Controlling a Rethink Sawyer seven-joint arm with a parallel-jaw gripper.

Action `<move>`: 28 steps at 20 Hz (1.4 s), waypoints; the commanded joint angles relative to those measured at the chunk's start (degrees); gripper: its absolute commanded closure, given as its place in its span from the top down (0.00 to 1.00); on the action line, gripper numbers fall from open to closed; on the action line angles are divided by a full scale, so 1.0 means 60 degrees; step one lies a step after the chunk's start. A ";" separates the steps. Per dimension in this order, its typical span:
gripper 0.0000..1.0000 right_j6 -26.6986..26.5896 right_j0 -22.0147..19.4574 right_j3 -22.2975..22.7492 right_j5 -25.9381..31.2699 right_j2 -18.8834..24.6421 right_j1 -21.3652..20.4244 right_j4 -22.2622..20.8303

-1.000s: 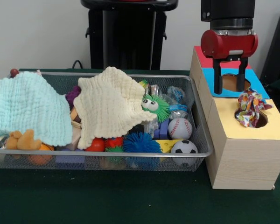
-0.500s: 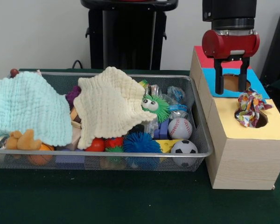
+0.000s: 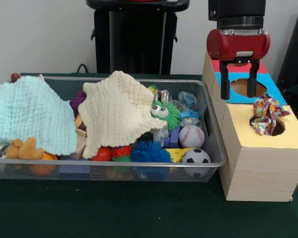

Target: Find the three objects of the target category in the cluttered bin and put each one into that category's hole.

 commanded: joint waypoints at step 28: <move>1.00 0.1125 -0.0640 0.0675 0.0953 0.1749 -0.0101 0.1292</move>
